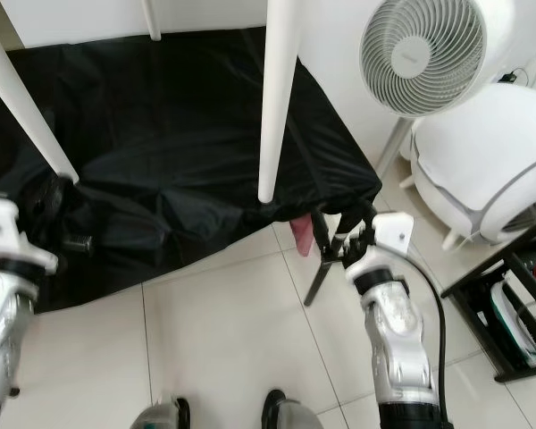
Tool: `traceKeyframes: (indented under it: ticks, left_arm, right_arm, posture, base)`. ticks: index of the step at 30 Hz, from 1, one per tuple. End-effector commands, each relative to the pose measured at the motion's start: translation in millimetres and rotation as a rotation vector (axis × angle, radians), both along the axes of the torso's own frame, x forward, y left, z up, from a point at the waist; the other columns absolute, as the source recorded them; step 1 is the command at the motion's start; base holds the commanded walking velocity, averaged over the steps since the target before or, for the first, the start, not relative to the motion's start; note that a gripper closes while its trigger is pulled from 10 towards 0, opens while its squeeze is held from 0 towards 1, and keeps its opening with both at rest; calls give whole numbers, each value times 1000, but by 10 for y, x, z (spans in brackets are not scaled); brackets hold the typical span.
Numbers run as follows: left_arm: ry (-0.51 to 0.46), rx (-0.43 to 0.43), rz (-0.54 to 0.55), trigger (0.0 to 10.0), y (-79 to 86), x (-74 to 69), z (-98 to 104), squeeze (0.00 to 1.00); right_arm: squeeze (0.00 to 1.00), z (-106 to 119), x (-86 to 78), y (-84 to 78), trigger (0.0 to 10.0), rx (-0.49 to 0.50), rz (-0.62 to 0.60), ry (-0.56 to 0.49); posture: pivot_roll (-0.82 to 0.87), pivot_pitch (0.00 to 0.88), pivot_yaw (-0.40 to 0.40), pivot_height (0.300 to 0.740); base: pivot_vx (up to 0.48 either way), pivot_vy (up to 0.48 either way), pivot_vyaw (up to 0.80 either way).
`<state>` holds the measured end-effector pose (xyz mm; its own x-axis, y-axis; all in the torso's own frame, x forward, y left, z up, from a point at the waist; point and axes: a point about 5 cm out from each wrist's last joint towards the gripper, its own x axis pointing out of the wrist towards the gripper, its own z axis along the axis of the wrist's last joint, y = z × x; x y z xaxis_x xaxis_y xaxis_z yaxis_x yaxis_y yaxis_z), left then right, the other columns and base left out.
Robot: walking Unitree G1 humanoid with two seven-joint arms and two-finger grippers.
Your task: Building children table
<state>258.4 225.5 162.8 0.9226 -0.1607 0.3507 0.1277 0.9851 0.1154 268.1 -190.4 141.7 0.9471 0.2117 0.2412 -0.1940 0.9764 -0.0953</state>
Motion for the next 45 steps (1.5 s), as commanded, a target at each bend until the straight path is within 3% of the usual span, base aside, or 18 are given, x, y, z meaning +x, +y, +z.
traceKeyframes:
  ticks: [1,4,5,12,14,17,20,21,26,27,32,36,42,43,45]
  left_arm:
    - [-13,41,-85,10000,-77,-80,-2,0]
    - [-2,50,-113,10000,-116,-164,-32,0]
    - [7,77,-135,10000,-152,-257,-78,0]
    - [64,70,-170,10000,-235,-411,-265,0]
    - [94,105,-205,10000,-299,-488,-420,0]
    - [220,135,-219,10000,-306,-547,-800,0]
    - [259,140,-223,10000,-303,-561,-897,0]
    - [351,158,-192,10000,-262,-566,-1145,0]
    - [467,161,-112,10000,-181,-541,-1427,0]
    - [552,128,-49,10000,-130,-538,-1590,0]
    - [641,106,16,10000,-95,-532,-1743,0]
    - [783,94,95,10000,-75,-562,-1984,0]
    - [874,64,156,10000,-66,-582,-2097,0]
    - [928,66,179,10000,-86,-592,-2157,0]
    - [946,66,188,10000,-92,-595,-2176,0]
  right_arm:
    - [0,-76,-63,9,10000,2,9,8]
    - [0,-113,-113,-13,10000,12,-5,20]
    - [0,-141,-187,-10,10000,14,-1,27]
    - [0,-308,-345,-5,10000,21,-8,83]
    - [0,-432,-393,-28,10000,12,-27,112]
    - [0,-671,-418,-47,10000,-3,-56,174]
    - [0,-733,-427,-53,10000,-7,-65,193]
    - [0,-947,-459,-77,10000,-29,-96,266]
    - [0,-1204,-504,-117,10000,-32,-146,371]
    - [0,-1363,-548,-154,10000,-37,-180,446]
    - [0,-1580,-632,-236,10000,-65,-243,559]
    - [0,-1855,-788,-359,10000,-130,-344,707]
    - [0,-1963,-876,-376,10000,-152,-352,784]
    - [0,-2051,-957,-374,10000,-127,-365,857]
    - [0,-2083,-987,-368,10000,-109,-366,884]
  posture:
    - [112,124,8,740]
    - [128,128,-5,740]
    - [131,130,-7,740]
    - [131,127,-13,740]
    - [129,125,-12,740]
    - [113,114,-2,740]
    - [113,114,-2,740]
    - [107,109,4,740]
    - [106,108,3,740]
    - [110,109,-2,740]
    - [112,113,-15,740]
    - [109,114,-25,740]
    - [108,115,-25,740]
    - [108,115,-25,740]
    - [102,115,-20,740]
  base:
    - [0,0,0]
    - [0,0,0]
    - [0,0,0]
    - [0,0,0]
    - [0,0,0]
    - [0,0,0]
    - [0,0,0]
    - [0,0,0]
    - [0,0,0]
    - [0,0,0]
    - [0,0,0]
    - [0,0,0]
    - [0,0,0]
    - [0,0,0]
    - [0,0,0]
